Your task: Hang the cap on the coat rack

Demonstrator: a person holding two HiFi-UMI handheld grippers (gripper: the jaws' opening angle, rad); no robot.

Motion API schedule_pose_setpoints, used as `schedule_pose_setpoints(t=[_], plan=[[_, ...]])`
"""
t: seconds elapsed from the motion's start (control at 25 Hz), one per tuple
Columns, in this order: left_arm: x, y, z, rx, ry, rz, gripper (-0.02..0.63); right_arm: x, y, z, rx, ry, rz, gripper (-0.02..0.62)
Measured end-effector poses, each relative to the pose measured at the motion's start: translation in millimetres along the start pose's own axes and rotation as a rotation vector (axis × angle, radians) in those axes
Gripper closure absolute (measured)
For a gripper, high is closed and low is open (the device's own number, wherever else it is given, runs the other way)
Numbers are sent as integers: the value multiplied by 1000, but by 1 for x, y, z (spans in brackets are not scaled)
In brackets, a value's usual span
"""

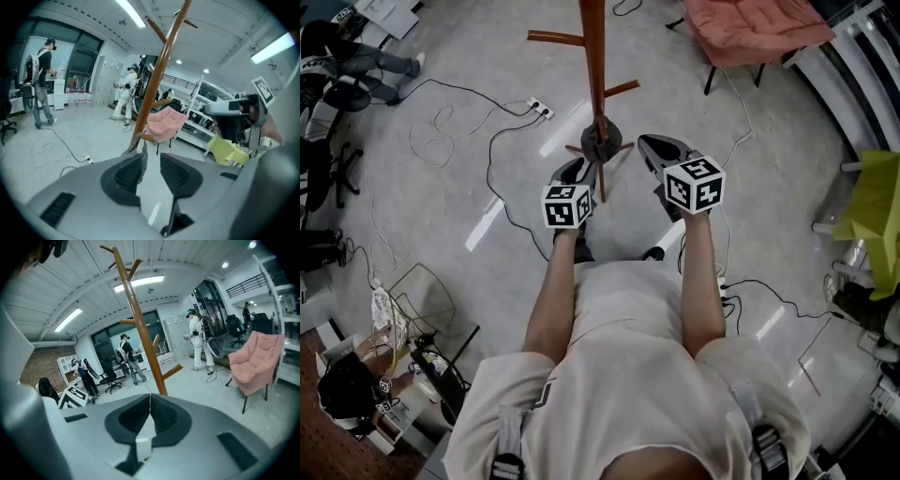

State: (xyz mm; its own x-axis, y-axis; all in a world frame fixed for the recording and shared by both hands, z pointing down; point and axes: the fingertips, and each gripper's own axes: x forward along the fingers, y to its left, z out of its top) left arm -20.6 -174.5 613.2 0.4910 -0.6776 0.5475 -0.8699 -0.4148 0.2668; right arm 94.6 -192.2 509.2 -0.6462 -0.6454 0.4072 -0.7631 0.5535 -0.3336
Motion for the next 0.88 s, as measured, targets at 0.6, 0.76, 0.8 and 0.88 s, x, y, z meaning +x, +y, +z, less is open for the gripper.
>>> schedule_pose_setpoints(t=[0.6, 0.76, 0.8, 0.88], plan=[[-18, 2, 42, 14, -115, 20, 495, 23, 3, -34, 9, 69, 13, 589], [-20, 3, 44, 22, -118, 28, 509, 24, 2, -38, 15, 72, 7, 589], [-20, 4, 44, 23, -120, 29, 513, 24, 3, -39, 15, 73, 5, 591], [-23, 5, 44, 21, -127, 31, 525, 24, 5, -40, 14, 75, 2, 590]])
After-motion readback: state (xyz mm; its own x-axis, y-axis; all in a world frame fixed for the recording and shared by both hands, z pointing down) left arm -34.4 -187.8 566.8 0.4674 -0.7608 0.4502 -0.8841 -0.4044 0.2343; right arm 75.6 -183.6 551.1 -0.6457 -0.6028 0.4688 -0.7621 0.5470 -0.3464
